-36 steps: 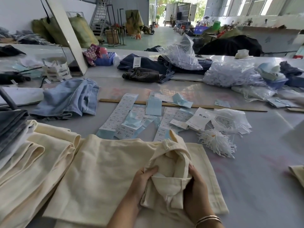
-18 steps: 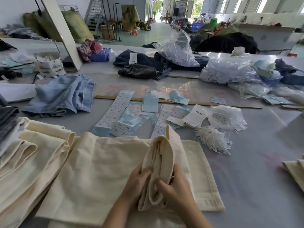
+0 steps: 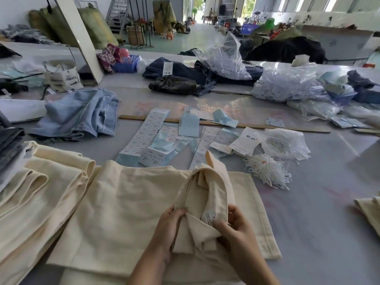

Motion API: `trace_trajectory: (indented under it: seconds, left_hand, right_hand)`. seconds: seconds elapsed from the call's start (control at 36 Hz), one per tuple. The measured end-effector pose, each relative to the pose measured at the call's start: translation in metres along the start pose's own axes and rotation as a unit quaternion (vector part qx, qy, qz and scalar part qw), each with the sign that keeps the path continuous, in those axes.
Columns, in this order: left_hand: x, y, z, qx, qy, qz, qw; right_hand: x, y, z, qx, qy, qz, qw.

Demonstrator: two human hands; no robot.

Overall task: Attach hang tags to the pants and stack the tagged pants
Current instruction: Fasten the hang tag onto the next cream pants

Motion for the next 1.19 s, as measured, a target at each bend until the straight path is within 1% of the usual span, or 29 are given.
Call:
trace_trajectory:
  seconds: [0.08, 0.19, 0.42, 0.47, 0.53, 0.61, 0.64, 0.67, 0.69, 0.72, 0.75, 0.78, 0.81, 0.83, 0.86, 0.89, 0.92, 0.94, 0.97, 1.0, 1.03, 1.06, 1.08, 1.14, 1.17, 1.19]
  left_hand:
    - [-0.004, 0.001, -0.001, -0.010, 0.011, -0.039, 0.999]
    - [-0.003, 0.000, -0.001, -0.002, 0.029, -0.042, 0.999]
    - [-0.004, -0.001, 0.000, -0.018, 0.039, -0.032, 0.999]
    - [-0.003, 0.001, -0.001, -0.046, 0.042, -0.036, 0.997]
    - [0.000, 0.008, -0.005, -0.098, 0.042, -0.048, 0.993]
    - [0.005, 0.032, -0.014, -0.243, 0.009, -0.085, 0.966]
    - [0.007, 0.040, -0.016, -0.284, 0.005, -0.061, 0.957]
    - [0.009, 0.047, -0.017, -0.308, 0.011, -0.009, 0.951]
    - [0.011, 0.052, -0.016, -0.309, 0.034, 0.059, 0.949]
    - [0.013, 0.056, -0.013, -0.293, 0.068, 0.134, 0.944]
    - [0.015, 0.058, -0.007, -0.258, 0.114, 0.219, 0.934]
    - [0.017, 0.059, 0.001, -0.208, 0.179, 0.323, 0.905]
    - [0.017, 0.057, 0.010, -0.156, 0.244, 0.445, 0.848]
    - [0.012, 0.055, 0.019, -0.114, 0.275, 0.560, 0.773]
    - [0.005, 0.052, 0.028, -0.091, 0.271, 0.640, 0.713]
    - [-0.003, 0.049, 0.033, -0.084, 0.253, 0.686, 0.677]
    - [-0.012, 0.048, 0.037, -0.089, 0.242, 0.706, 0.660]
    - [-0.020, 0.047, 0.039, -0.094, 0.238, 0.720, 0.646]
    - [-0.028, 0.047, 0.039, -0.093, 0.239, 0.731, 0.632]
    - [-0.032, 0.048, 0.038, -0.091, 0.243, 0.738, 0.623]
    - [-0.034, 0.050, 0.036, -0.093, 0.245, 0.742, 0.618]
    - [-0.034, 0.052, 0.034, -0.095, 0.245, 0.743, 0.616]
    - [-0.032, 0.053, 0.030, -0.098, 0.250, 0.742, 0.615]
    - [-0.027, 0.055, 0.022, -0.088, 0.270, 0.757, 0.589]
    - [-0.026, 0.056, 0.019, -0.079, 0.271, 0.762, 0.583]
    - [-0.025, 0.056, 0.018, -0.072, 0.278, 0.763, 0.580]
  right_hand:
    - [0.005, 0.000, 0.001, -0.020, 0.022, 0.108, 0.994]
    - [0.008, 0.001, 0.001, -0.027, 0.044, 0.174, 0.983]
    - [0.007, 0.003, 0.003, -0.015, 0.060, 0.204, 0.977]
    - [0.003, 0.004, 0.002, -0.021, 0.067, 0.210, 0.975]
    - [-0.003, -0.003, 0.001, -0.029, 0.059, 0.225, 0.972]
    - [-0.010, -0.031, 0.001, -0.024, 0.037, 0.250, 0.967]
    - [-0.016, -0.043, 0.002, -0.019, 0.033, 0.262, 0.964]
    - [-0.021, -0.055, 0.003, -0.026, 0.032, 0.275, 0.960]
    - [-0.027, -0.067, 0.002, -0.032, 0.030, 0.306, 0.951]
    - [-0.030, -0.080, 0.004, -0.036, 0.027, 0.327, 0.944]
    - [-0.030, -0.096, 0.005, -0.005, 0.039, 0.310, 0.950]
    - [-0.031, -0.115, 0.006, 0.048, 0.064, 0.252, 0.964]
    - [-0.032, -0.132, 0.006, 0.095, 0.085, 0.183, 0.975]
    - [-0.035, -0.148, 0.006, 0.109, 0.112, 0.130, 0.979]
    - [-0.039, -0.162, 0.007, 0.116, 0.138, 0.080, 0.980]
    - [-0.043, -0.177, 0.011, 0.128, 0.173, 0.016, 0.976]
    - [-0.047, -0.191, 0.016, 0.148, 0.214, -0.076, 0.963]
    - [-0.055, -0.201, 0.022, 0.168, 0.239, -0.199, 0.936]
    - [-0.064, -0.208, 0.032, 0.184, 0.232, -0.350, 0.889]
    - [-0.074, -0.209, 0.043, 0.202, 0.195, -0.511, 0.813]
    - [-0.085, -0.204, 0.054, 0.224, 0.130, -0.640, 0.723]
    - [-0.096, -0.192, 0.067, 0.237, 0.046, -0.701, 0.671]
    - [-0.102, -0.178, 0.080, 0.238, -0.035, -0.703, 0.669]
    - [-0.109, -0.143, 0.110, 0.200, -0.142, -0.675, 0.696]
    - [-0.110, -0.127, 0.126, 0.175, -0.166, -0.672, 0.700]
    - [-0.110, -0.113, 0.143, 0.152, -0.174, -0.690, 0.686]
Point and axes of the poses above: each hand's wrist, its own z-axis towards the middle knuckle, its own y-axis out of the palm, x = y × z, the point moved 3 cm from there along z, towards the middle knuckle, and after that the axes turned 8 degrees about -z, right-handed, at the moved point
